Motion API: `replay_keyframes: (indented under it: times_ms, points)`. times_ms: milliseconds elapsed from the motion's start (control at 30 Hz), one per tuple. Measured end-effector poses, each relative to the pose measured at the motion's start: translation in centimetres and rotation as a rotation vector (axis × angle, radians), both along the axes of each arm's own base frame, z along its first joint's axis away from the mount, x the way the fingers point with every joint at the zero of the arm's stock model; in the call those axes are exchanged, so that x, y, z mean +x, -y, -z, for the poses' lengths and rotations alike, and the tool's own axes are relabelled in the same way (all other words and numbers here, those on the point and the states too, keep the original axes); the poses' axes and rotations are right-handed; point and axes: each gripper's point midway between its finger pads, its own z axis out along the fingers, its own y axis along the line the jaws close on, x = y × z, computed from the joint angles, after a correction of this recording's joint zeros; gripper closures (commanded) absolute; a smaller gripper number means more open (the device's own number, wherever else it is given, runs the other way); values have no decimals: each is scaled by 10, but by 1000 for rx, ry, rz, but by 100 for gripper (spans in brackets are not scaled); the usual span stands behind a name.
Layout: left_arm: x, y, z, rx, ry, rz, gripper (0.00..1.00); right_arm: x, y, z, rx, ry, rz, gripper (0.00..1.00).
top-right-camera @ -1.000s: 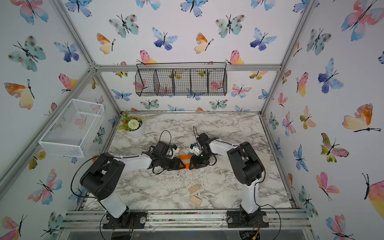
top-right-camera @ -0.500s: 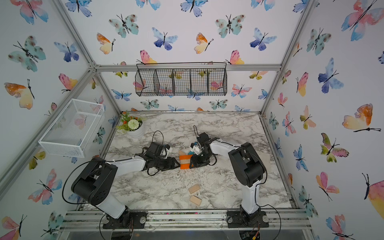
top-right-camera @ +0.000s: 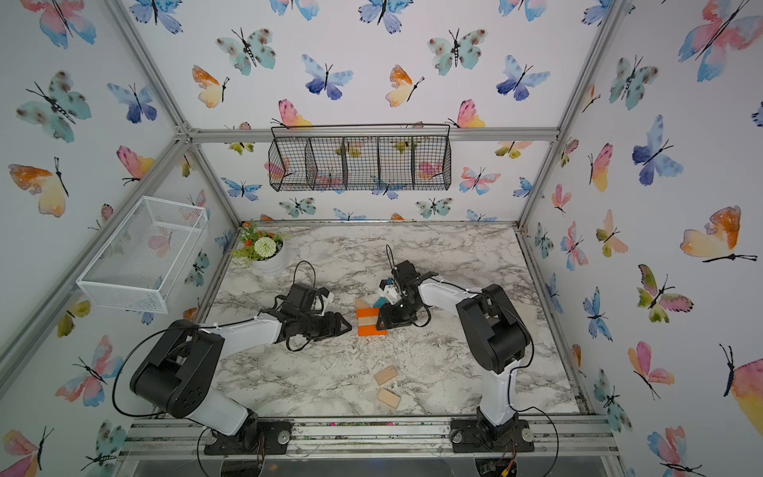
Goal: Assemble a carrot with building blocks
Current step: Assemble the building block at the center of the board.
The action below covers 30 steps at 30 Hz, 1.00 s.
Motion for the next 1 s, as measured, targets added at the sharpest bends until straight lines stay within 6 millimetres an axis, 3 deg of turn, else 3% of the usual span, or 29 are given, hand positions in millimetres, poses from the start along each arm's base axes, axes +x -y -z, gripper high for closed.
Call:
replay_keyframes:
  times_ms: [1000]
  points:
    - [0,-4,2,7,2,-12,36,0,-6,0,33,-8,-9,47]
